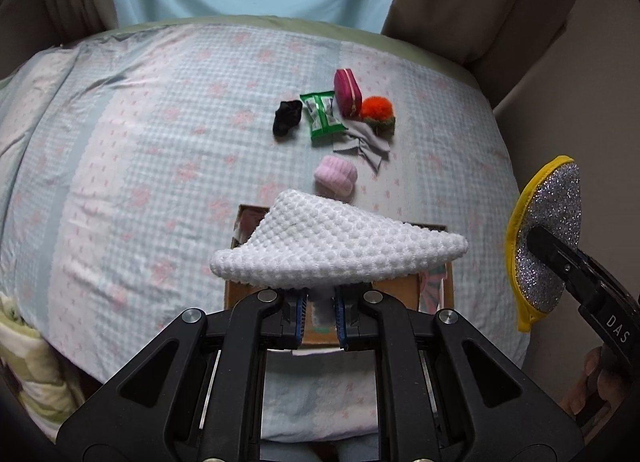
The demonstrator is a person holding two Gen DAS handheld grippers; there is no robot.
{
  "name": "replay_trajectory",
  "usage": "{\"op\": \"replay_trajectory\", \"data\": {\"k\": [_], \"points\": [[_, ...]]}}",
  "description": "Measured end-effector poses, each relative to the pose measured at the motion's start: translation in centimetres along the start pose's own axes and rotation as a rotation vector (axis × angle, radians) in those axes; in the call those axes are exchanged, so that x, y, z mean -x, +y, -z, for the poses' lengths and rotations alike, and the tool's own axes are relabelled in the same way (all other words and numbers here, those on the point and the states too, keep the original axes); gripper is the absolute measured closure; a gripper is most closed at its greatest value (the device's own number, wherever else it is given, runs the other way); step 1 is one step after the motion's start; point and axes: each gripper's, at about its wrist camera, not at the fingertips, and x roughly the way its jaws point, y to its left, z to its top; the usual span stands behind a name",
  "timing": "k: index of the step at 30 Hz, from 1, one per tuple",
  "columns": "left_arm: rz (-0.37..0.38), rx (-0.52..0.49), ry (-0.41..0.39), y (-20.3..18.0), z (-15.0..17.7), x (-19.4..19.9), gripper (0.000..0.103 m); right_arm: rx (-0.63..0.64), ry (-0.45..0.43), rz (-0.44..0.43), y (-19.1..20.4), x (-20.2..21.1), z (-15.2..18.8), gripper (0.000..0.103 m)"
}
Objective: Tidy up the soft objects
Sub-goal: 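Carry the white cloth and glittery sponge into the cardboard box and release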
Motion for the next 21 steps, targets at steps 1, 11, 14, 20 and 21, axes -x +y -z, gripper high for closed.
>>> {"op": "replay_trajectory", "data": {"k": [1,11,14,20,21], "points": [[0.003,-0.015,0.018,0.3,0.5,-0.4,0.093,-0.014,0.006,0.015,0.3,-0.2,0.8,0.070],[0.069,-0.131,0.171,3.2,3.6,-5.7,0.093,-0.138,0.097,0.124,2.6,-4.3,6.2,0.070],[0.082,-0.163,0.205,3.7,3.5,-7.7,0.093,-0.177,0.126,0.136,2.8,-5.9,6.8,0.070],[0.085,-0.240,0.278,3.4,3.3,-12.3,0.093,-0.231,0.215,0.172,1.9,-10.8,7.0,0.070],[0.083,-0.252,0.289,3.4,3.3,-13.0,0.093,-0.236,0.233,0.183,1.6,-11.7,7.1,0.070]]}}
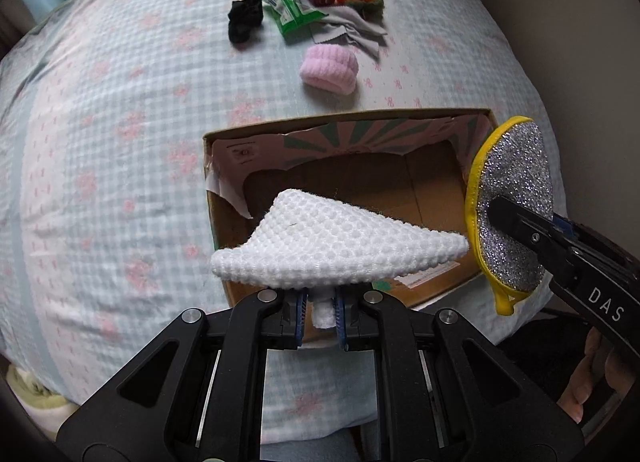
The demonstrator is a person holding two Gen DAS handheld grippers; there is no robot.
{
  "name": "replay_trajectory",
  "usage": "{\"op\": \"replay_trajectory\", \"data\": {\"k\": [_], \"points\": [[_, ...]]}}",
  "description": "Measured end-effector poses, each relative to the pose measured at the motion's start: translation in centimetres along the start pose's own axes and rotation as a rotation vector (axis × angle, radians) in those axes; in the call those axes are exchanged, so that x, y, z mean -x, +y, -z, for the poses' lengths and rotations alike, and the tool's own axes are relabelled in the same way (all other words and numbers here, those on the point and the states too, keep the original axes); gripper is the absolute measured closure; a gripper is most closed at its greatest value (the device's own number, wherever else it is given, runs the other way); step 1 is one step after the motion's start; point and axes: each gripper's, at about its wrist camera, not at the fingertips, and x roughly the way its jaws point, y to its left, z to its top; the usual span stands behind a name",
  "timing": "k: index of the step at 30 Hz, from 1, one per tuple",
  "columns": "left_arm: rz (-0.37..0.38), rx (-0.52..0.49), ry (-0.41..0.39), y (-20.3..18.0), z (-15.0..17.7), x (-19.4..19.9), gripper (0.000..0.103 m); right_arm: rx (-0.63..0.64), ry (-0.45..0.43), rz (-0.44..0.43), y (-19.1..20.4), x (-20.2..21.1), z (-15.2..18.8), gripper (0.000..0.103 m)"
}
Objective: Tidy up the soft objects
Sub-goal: 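Carry the white cloth and glittery sponge into the cardboard box and release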
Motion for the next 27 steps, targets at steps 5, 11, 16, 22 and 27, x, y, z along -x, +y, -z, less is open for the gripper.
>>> {"op": "replay_trajectory", "data": {"k": [5,11,16,22,27], "points": [[-0.013,-0.039,0.056,0.2,-1.0,-3.8,0.093,0.012,0.072,0.040,-0.3,-3.9,-0.8,0.070],[-0.049,-0.086,0.096,0.2,-1.9,-7.4,0.093,0.040,0.138,0.074,-1.3,-7.8,-1.8,0.070],[-0.069,-0.126,0.124,0.0,-2.3,-9.1,0.093,0.064,0.178,0.090,-1.9,-9.4,-2.0,0.068],[-0.076,-0.199,0.143,-1.0,-2.0,-9.2,0.002,0.086,0.178,0.117,-2.3,-9.9,-2.2,0.020],[-0.063,-0.234,0.110,-1.7,-1.4,-8.5,0.000,0.098,0.213,0.081,-2.7,-10.7,-2.0,0.000]]}}
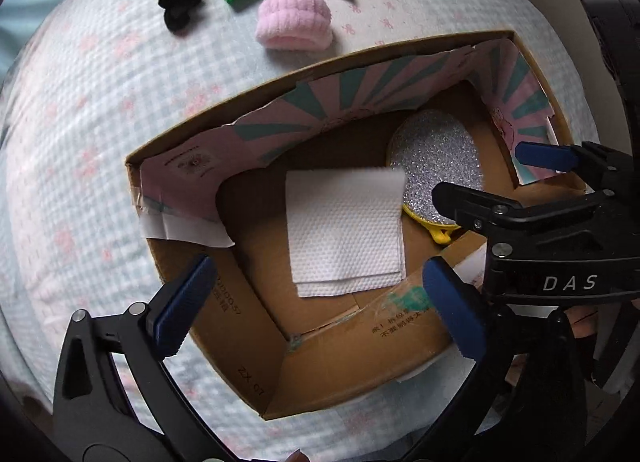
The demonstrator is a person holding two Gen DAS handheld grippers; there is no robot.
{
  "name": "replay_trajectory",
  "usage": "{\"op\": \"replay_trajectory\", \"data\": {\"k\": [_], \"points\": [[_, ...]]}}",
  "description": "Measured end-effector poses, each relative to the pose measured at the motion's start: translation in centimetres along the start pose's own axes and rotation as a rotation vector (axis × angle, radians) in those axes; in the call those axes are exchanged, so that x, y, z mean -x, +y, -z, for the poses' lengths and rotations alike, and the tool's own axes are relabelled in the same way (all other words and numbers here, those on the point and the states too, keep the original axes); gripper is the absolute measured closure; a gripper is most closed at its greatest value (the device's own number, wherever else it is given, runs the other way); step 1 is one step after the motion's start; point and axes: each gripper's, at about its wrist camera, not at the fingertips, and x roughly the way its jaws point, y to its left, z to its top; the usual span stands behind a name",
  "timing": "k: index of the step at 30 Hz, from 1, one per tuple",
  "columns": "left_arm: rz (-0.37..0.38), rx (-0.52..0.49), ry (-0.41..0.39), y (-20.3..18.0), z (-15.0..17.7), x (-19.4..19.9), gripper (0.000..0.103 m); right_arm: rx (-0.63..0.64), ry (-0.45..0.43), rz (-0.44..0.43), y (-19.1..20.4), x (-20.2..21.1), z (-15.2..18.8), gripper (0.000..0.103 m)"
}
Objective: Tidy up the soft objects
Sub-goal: 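Lift both tools out of the box and move back toward the items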
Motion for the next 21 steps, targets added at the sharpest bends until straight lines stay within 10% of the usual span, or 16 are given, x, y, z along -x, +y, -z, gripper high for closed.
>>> {"op": "replay_trajectory", "data": {"k": [21], "points": [[0.003,0.065,-0.111,0.5,1.8,7.6,0.000,0.007,-0.126,0.017,1.0,7.8,1.6,0.000]]}}
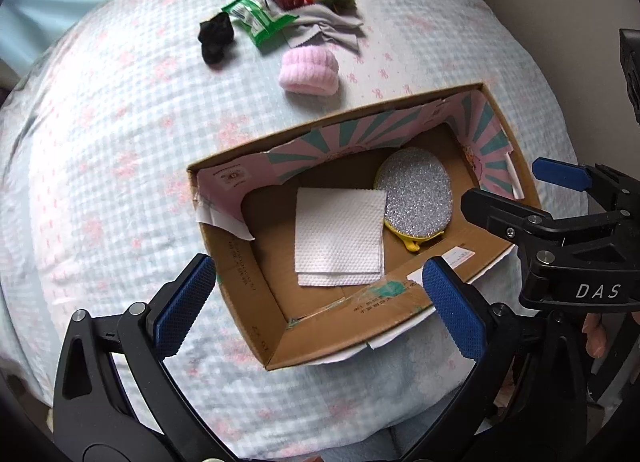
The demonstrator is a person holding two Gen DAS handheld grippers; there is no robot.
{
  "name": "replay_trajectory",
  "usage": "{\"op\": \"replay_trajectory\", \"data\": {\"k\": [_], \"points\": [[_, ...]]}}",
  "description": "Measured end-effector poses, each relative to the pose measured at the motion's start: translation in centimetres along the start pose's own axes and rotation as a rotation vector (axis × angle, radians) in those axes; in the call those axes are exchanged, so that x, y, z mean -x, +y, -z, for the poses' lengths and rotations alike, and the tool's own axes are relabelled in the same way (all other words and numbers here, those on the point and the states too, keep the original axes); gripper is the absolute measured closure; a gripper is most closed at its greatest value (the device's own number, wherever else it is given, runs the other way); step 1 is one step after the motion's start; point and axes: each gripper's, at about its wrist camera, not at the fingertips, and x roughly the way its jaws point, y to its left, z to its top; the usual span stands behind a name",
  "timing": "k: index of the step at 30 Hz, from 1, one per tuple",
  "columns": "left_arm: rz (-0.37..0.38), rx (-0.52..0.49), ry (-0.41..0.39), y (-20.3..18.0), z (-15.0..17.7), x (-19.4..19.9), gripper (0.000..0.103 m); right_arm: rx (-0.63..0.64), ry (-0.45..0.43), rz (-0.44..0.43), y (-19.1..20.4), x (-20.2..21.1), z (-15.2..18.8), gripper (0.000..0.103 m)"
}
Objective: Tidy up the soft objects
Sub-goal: 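Lift both tools out of the box and move back toward the items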
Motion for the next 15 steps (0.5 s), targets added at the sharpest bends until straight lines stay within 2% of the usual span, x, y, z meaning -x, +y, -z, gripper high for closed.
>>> {"op": "replay_trajectory", "data": {"k": [5,15], "points": [[-0.007,0.036,-0.081,0.0,0.8,4.9,0.000,0.016,-0.080,0.012,0.8,4.9,0.4,0.000],[-0.029,0.112,-0.259,-0.2,4.1,15.7,0.000,0.010,-0.254,0.035,2.1,16.4,3.1,0.000]]}}
